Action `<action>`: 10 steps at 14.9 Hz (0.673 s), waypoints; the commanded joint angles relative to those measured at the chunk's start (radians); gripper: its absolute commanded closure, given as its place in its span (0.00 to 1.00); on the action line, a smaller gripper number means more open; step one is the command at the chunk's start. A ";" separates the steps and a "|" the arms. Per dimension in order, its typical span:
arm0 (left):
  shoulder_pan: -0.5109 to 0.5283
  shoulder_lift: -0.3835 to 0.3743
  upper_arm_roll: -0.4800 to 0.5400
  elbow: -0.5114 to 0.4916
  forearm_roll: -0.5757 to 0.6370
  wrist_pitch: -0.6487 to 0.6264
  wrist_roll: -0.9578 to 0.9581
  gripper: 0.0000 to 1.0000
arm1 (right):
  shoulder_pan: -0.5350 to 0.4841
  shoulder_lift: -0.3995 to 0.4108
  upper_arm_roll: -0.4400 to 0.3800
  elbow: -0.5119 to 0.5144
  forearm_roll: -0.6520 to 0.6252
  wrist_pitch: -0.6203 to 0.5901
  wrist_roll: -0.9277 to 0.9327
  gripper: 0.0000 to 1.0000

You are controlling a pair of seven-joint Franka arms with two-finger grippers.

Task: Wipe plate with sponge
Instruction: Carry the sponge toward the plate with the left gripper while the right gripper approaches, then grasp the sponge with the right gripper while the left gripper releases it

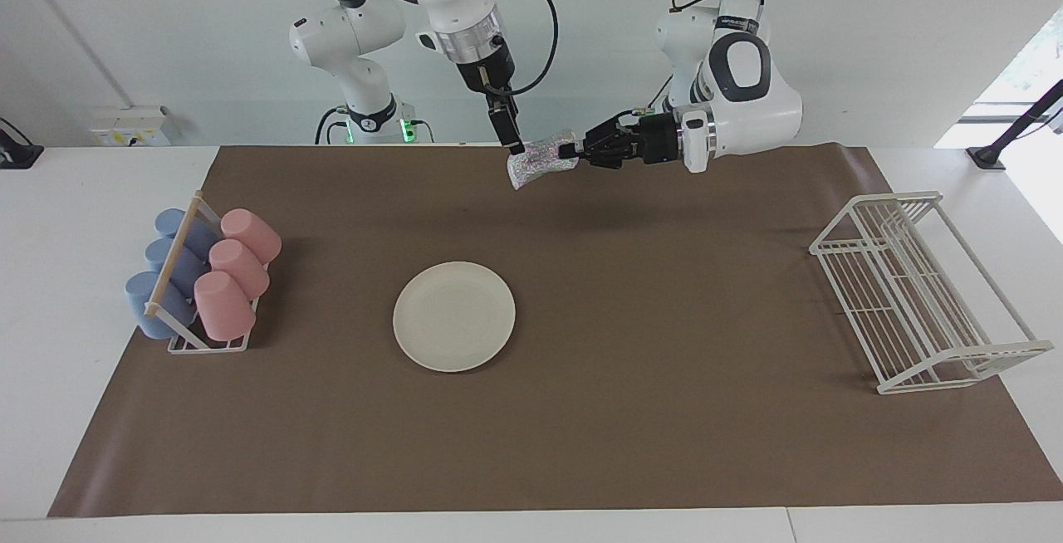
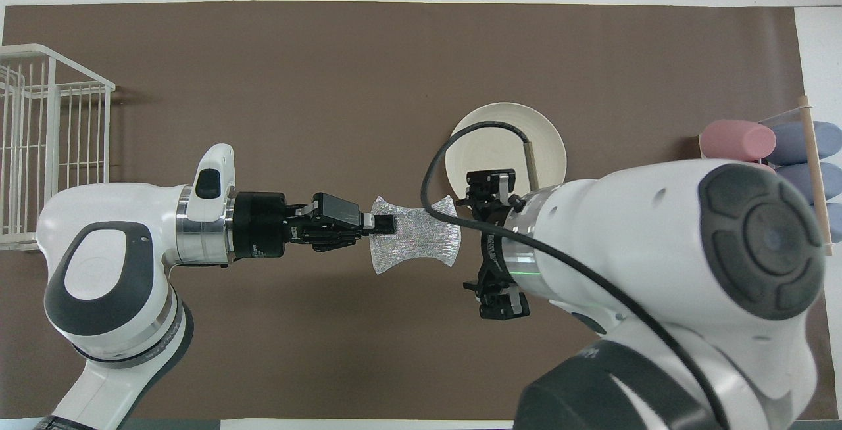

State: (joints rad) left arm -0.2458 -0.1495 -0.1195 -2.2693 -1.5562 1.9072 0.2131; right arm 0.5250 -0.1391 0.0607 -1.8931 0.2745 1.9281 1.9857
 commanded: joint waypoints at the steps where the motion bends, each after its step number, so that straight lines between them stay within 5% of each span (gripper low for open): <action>1: -0.018 -0.044 0.014 -0.042 -0.025 0.009 0.017 1.00 | 0.003 -0.043 0.001 -0.069 0.015 0.092 0.001 0.00; 10: -0.007 -0.047 0.018 -0.044 -0.025 -0.045 0.017 1.00 | 0.026 -0.022 0.002 -0.109 0.014 0.230 0.004 0.00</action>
State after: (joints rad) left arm -0.2460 -0.1639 -0.1156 -2.2794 -1.5575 1.8821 0.2148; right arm 0.5424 -0.1501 0.0611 -1.9833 0.2745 2.1382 1.9857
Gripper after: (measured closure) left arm 0.956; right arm 0.000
